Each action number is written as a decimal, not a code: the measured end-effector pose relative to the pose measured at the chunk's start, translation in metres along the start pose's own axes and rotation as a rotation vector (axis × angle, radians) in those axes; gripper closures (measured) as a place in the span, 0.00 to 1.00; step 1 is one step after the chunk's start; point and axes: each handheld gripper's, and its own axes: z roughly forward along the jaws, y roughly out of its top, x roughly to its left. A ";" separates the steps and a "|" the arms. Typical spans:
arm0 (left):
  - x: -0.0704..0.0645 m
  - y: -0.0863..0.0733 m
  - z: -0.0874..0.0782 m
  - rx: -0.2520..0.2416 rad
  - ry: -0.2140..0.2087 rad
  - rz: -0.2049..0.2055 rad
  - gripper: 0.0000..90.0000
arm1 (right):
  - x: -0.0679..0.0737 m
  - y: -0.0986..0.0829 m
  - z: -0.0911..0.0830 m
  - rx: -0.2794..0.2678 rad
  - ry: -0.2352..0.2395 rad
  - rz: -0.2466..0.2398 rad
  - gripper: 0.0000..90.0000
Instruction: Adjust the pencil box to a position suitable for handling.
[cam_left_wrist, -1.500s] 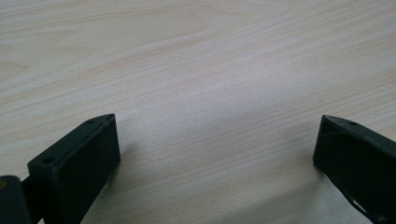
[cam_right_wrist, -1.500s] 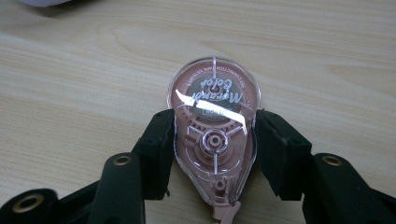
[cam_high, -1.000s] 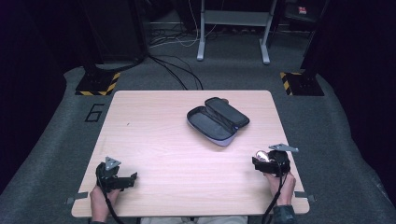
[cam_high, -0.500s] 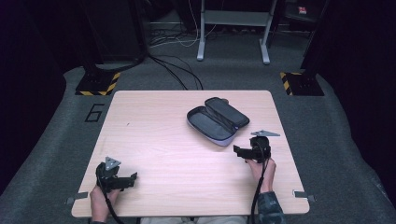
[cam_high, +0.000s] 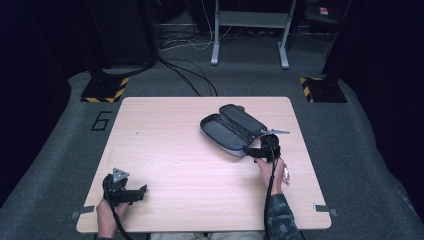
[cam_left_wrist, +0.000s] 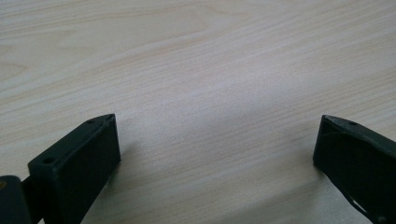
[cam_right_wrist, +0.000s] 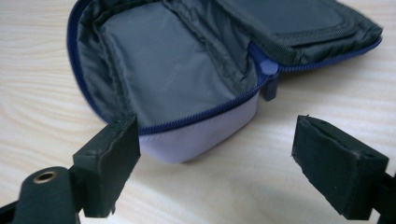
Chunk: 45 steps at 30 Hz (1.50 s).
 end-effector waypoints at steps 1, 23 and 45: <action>0.000 0.000 0.000 0.001 -0.001 -0.001 0.01 | -0.001 0.002 0.002 0.000 0.008 0.008 0.16; 0.000 0.000 0.000 0.001 -0.001 0.000 0.01 | 0.000 0.019 0.039 0.064 -0.074 0.033 0.45; 0.000 0.000 0.000 0.002 -0.001 -0.001 0.01 | 0.007 0.010 0.033 0.060 -0.116 -0.097 0.86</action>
